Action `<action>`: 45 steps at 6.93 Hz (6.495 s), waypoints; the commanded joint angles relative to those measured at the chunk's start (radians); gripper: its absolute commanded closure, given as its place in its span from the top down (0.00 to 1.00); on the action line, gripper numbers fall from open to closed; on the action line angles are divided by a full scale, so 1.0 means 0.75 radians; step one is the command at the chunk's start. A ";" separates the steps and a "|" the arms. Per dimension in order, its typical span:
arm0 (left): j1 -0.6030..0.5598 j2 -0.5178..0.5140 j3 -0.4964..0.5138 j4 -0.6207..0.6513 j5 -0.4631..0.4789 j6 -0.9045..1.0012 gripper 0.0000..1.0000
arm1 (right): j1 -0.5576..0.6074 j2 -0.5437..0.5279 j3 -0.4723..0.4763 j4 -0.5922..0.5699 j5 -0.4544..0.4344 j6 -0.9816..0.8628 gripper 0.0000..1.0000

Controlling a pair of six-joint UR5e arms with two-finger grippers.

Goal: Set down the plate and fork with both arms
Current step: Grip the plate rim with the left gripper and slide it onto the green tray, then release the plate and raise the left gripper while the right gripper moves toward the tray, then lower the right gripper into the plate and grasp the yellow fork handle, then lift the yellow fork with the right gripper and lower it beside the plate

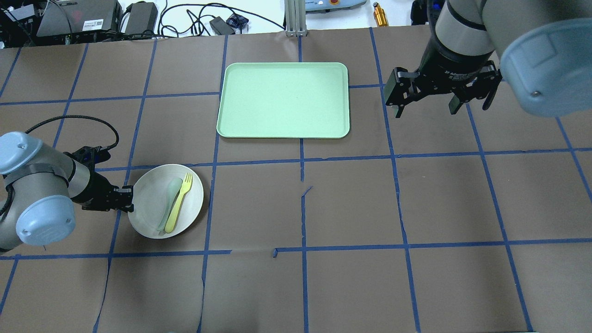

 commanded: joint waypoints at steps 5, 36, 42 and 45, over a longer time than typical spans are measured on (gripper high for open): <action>-0.406 -0.314 0.753 -0.444 -0.399 -0.360 0.00 | 0.000 0.000 0.004 0.000 0.002 0.000 1.00; -0.870 0.286 0.716 -0.906 0.180 -0.693 1.00 | 0.415 1.203 -0.685 -0.642 -0.059 0.667 0.54; -0.870 0.282 0.711 -0.896 0.176 -0.693 1.00 | 0.415 1.242 -0.683 -0.724 -0.023 0.659 0.46; -0.870 0.282 0.711 -0.896 0.174 -0.693 1.00 | 0.415 1.239 -0.675 -0.720 -0.023 0.652 0.31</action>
